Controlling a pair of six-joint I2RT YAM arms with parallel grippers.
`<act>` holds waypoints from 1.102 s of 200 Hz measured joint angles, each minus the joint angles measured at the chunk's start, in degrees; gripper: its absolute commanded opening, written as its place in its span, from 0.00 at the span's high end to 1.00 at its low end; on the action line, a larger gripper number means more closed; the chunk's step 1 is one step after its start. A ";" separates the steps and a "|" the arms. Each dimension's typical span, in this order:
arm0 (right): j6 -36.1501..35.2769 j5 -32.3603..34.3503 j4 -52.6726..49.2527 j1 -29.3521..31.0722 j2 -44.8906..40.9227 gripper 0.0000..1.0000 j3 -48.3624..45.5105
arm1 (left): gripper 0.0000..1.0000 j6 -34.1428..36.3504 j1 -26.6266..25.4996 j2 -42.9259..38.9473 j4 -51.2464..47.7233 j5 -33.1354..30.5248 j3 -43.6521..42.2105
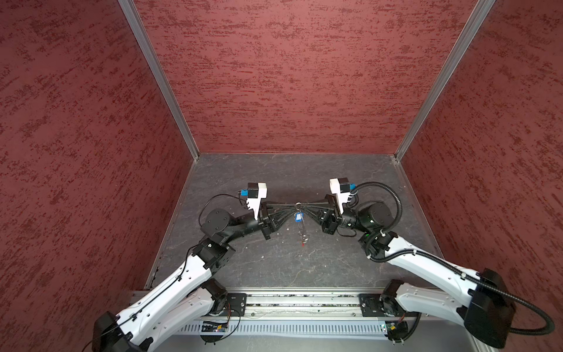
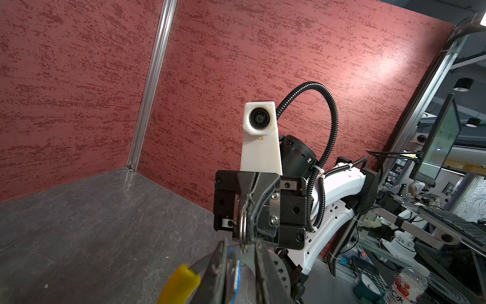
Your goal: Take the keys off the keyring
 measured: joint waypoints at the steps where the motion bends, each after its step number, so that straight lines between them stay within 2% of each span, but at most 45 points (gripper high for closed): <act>1: 0.00 0.00 0.00 0.02 0.02 1.00 0.00 | 0.81 0.00 -0.02 0.00 0.00 0.00 0.00; 78: -0.02 0.09 0.02 0.52 0.59 1.00 0.00 | 0.92 0.22 -0.59 0.02 -0.09 -0.02 0.00; 136: -0.04 0.11 0.04 0.74 0.66 1.00 0.02 | 0.89 0.26 -0.90 0.02 -0.13 -0.22 0.00; 186: -0.04 0.20 0.11 0.85 0.72 1.00 0.02 | 1.00 0.48 -0.98 0.00 -0.11 -0.37 0.00; 199: -0.04 0.20 0.11 0.87 0.72 1.00 0.02 | 1.00 0.48 -0.98 -0.04 -0.11 -0.39 0.00; 206: -0.09 0.20 0.09 0.87 0.70 0.94 0.02 | 1.00 0.48 -0.98 -0.04 -0.13 -0.39 0.00; 220: -0.26 0.48 -0.22 0.87 0.55 0.73 0.02 | 1.00 0.46 -1.01 -0.13 -0.28 -0.37 0.02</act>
